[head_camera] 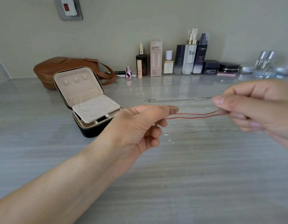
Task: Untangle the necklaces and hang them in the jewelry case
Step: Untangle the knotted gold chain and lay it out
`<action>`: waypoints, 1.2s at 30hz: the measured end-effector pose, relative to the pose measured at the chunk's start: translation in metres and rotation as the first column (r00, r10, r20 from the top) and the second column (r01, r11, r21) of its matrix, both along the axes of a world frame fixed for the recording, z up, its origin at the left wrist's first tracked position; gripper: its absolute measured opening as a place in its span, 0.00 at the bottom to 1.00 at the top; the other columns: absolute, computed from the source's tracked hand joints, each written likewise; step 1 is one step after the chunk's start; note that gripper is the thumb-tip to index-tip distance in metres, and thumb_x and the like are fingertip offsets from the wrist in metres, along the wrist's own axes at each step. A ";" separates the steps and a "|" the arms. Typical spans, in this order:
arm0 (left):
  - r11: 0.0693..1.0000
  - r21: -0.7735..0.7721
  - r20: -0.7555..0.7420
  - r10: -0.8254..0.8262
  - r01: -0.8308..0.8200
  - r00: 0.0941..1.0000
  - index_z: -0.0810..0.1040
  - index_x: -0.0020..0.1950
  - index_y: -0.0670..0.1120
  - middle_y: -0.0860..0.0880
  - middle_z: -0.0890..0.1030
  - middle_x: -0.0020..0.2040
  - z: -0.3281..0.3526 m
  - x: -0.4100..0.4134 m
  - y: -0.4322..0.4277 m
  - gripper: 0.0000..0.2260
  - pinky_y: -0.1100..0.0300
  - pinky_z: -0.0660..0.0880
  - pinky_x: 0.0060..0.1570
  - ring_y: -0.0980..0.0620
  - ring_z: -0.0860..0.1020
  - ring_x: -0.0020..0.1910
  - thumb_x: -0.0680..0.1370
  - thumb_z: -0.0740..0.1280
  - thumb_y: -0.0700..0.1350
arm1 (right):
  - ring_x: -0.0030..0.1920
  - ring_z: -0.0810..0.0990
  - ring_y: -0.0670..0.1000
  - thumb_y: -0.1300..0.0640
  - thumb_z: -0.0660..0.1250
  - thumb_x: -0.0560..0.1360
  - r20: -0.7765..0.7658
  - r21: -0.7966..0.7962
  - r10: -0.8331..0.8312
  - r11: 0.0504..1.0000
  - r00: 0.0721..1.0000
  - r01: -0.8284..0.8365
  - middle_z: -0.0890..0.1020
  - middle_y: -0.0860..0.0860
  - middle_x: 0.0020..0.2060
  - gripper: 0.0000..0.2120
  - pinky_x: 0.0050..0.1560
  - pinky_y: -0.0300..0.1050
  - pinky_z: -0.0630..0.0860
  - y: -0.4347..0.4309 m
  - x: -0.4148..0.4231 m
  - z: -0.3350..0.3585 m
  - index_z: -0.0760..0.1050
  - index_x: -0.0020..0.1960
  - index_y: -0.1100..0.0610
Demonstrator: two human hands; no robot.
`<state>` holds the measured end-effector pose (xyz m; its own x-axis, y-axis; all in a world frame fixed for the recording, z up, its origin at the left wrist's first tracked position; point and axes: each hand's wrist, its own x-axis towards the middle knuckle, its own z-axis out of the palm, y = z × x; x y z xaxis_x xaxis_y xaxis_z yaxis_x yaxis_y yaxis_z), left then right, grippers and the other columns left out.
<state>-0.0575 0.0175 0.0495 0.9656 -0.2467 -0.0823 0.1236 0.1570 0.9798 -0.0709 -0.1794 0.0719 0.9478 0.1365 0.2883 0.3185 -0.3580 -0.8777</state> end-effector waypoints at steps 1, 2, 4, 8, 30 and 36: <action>1.000 0.000 0.009 0.022 -0.022 1.000 0.84 0.35 0.43 0.52 0.74 0.27 0.000 0.001 0.000 0.04 0.66 0.63 0.22 0.57 0.66 0.23 0.66 0.70 0.43 | 0.20 0.57 0.46 0.33 0.74 0.51 0.040 -0.034 -0.015 0.999 0.999 0.016 0.61 0.49 0.19 0.28 0.22 0.31 0.58 -0.003 -0.001 0.000 0.79 0.34 0.57; 0.999 0.001 0.015 0.041 -0.041 0.999 0.85 0.35 0.43 0.52 0.75 0.27 -0.001 0.001 -0.001 0.05 0.66 0.64 0.23 0.57 0.66 0.23 0.67 0.70 0.42 | 0.21 0.57 0.47 0.28 0.71 0.50 0.069 -0.076 -0.026 0.997 0.997 0.031 0.61 0.49 0.19 0.31 0.23 0.32 0.58 -0.006 -0.002 0.000 0.80 0.35 0.56; 0.998 0.007 0.022 0.056 -0.056 0.998 0.85 0.36 0.45 0.51 0.80 0.30 -0.001 0.002 -0.001 0.07 0.66 0.67 0.24 0.57 0.70 0.24 0.71 0.68 0.42 | 0.20 0.59 0.45 0.24 0.66 0.51 0.089 -0.159 0.004 0.987 0.996 0.010 0.63 0.49 0.17 0.33 0.24 0.32 0.58 -0.008 -0.007 -0.001 0.80 0.36 0.53; 1.000 0.000 0.029 0.021 -0.021 0.999 0.85 0.36 0.46 0.50 0.83 0.34 -0.002 0.000 -0.001 0.09 0.66 0.71 0.27 0.58 0.74 0.26 0.73 0.66 0.42 | 0.18 0.64 0.41 0.28 0.66 0.56 0.028 -0.249 0.204 0.949 0.978 -0.191 0.70 0.44 0.17 0.24 0.22 0.28 0.60 0.001 -0.024 -0.012 0.79 0.32 0.48; 0.999 0.024 0.149 -0.046 0.042 0.988 0.85 0.35 0.47 0.51 0.78 0.27 0.003 -0.002 0.002 0.08 0.66 0.69 0.27 0.58 0.72 0.26 0.69 0.66 0.42 | 0.42 0.82 0.57 0.44 0.79 0.54 -0.033 -0.095 0.106 0.990 0.994 -0.109 0.84 0.50 0.39 0.22 0.50 0.56 0.79 0.043 0.009 -0.019 0.80 0.43 0.52; 0.999 0.016 0.139 -0.044 0.042 0.989 0.85 0.35 0.45 0.50 0.78 0.27 0.003 -0.003 0.002 0.09 0.59 0.69 0.37 0.56 0.72 0.27 0.62 0.67 0.46 | 0.30 0.74 0.46 0.43 0.71 0.55 0.036 -0.121 0.154 0.981 0.987 -0.148 0.80 0.48 0.29 0.15 0.34 0.42 0.74 0.046 0.002 -0.020 0.80 0.38 0.49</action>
<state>-0.0604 0.0191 0.0521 0.9564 -0.2879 0.0490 -0.0082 0.1414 0.9899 -0.0692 -0.1337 0.0522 0.9001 0.3125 0.3036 0.4150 -0.4028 -0.8158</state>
